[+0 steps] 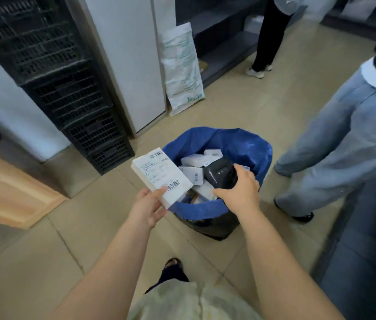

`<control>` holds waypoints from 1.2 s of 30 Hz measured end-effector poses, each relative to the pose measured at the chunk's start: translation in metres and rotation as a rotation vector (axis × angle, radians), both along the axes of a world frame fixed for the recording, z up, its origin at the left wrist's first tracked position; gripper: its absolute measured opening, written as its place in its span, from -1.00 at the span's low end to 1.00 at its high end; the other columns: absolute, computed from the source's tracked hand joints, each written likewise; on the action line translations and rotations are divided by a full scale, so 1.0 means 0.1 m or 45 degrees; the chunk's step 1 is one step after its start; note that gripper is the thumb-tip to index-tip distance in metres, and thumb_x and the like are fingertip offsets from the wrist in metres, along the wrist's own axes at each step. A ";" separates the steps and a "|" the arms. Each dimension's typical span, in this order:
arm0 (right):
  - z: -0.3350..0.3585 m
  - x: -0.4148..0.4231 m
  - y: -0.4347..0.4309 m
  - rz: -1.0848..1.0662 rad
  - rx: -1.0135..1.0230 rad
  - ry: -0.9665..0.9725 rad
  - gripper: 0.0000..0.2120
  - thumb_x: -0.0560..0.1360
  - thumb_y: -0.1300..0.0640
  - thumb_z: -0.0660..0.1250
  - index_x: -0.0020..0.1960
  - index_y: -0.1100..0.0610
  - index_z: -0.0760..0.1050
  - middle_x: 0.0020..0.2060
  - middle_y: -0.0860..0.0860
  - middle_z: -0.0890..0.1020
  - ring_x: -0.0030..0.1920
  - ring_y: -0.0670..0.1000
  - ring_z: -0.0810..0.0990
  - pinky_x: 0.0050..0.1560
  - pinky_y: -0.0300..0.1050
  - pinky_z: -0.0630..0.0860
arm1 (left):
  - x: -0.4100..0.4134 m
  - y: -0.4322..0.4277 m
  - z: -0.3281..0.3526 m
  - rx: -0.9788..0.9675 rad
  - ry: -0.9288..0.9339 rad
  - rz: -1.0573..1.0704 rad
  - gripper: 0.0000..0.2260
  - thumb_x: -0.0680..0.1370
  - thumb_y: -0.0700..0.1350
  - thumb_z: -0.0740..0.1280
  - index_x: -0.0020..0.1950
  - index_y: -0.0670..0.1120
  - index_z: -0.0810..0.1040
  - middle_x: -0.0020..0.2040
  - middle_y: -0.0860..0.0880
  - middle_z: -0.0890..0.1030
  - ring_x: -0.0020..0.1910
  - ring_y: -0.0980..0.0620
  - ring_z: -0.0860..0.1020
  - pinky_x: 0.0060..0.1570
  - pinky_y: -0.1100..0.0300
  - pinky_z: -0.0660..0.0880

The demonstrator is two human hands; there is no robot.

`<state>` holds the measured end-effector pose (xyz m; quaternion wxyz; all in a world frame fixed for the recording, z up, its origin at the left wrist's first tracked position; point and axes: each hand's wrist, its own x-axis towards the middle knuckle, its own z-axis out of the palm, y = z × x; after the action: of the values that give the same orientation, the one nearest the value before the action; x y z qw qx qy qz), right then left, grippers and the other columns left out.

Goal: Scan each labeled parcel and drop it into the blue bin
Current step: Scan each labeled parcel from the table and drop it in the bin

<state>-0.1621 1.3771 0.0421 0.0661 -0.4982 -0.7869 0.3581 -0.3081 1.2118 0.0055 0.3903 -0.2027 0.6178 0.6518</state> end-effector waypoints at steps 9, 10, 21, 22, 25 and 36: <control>-0.44 -0.65 0.70 -0.210 -0.096 -0.094 -0.13 0.31 -0.04 0.56 0.53 -0.07 0.24 0.37 0.02 0.38 0.38 0.14 0.36 0.34 0.22 0.38 | -0.91 1.00 -0.59 -0.180 -0.040 -0.254 -0.77 0.55 -0.22 0.44 0.18 -0.08 0.54 0.11 -0.07 0.68 -0.04 0.00 0.65 -0.33 0.18 0.56; -0.54 -0.70 0.74 -0.201 -0.114 -0.106 -0.12 0.30 -0.04 0.57 0.53 -0.06 0.25 0.37 0.02 0.39 0.38 0.14 0.35 0.34 0.23 0.38 | -0.93 1.07 -0.70 -0.201 -0.072 -0.283 -0.75 0.55 -0.20 0.43 0.22 -0.07 0.53 0.11 -0.06 0.68 -0.05 0.01 0.65 -0.31 0.19 0.55; -2.05 -1.17 1.63 -0.084 -0.251 -0.213 -0.11 0.34 0.00 0.57 0.56 -0.04 0.20 0.41 0.04 0.33 0.43 0.13 0.27 0.39 0.18 0.32 | -0.93 1.89 -2.29 -0.668 0.301 -1.121 -0.79 0.49 -0.21 0.48 0.05 0.00 0.55 -0.03 0.00 0.64 0.00 -0.03 0.60 0.03 0.07 0.55; -2.16 -1.17 1.69 -0.086 -0.257 -0.224 -0.10 0.34 -0.01 0.58 0.55 -0.04 0.19 0.41 0.03 0.33 0.43 0.13 0.28 0.39 0.17 0.33 | -0.93 1.93 -2.43 -0.691 0.287 -1.177 -0.73 0.47 -0.19 0.50 0.14 -0.02 0.58 0.00 0.01 0.64 0.03 -0.01 0.60 0.08 0.08 0.55; -2.45 -1.14 1.83 -0.076 -0.279 -0.242 -0.10 0.34 0.00 0.58 0.56 -0.04 0.19 0.42 0.02 0.33 0.44 0.10 0.26 0.40 0.13 0.32 | -0.98 2.08 -2.78 -0.741 0.251 -1.328 -0.61 0.47 -0.14 0.51 0.29 -0.07 0.57 0.14 -0.05 0.64 0.14 -0.06 0.59 0.21 -0.03 0.53; -2.36 -1.23 1.81 0.105 -0.338 -0.332 -0.14 0.34 0.01 0.55 0.54 -0.04 0.21 0.37 0.05 0.35 0.37 0.14 0.30 0.35 0.13 0.31 | -1.06 2.16 -2.41 -1.061 1.018 -1.753 -0.58 0.57 -0.08 0.32 0.44 0.05 0.42 0.33 -0.07 0.49 0.33 -0.16 0.39 0.28 -0.07 0.33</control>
<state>-0.2854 1.5586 -0.1940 -0.1174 -0.5122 -0.7544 0.3935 -0.4143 1.4281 -0.2351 0.3454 0.3294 0.8786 0.0184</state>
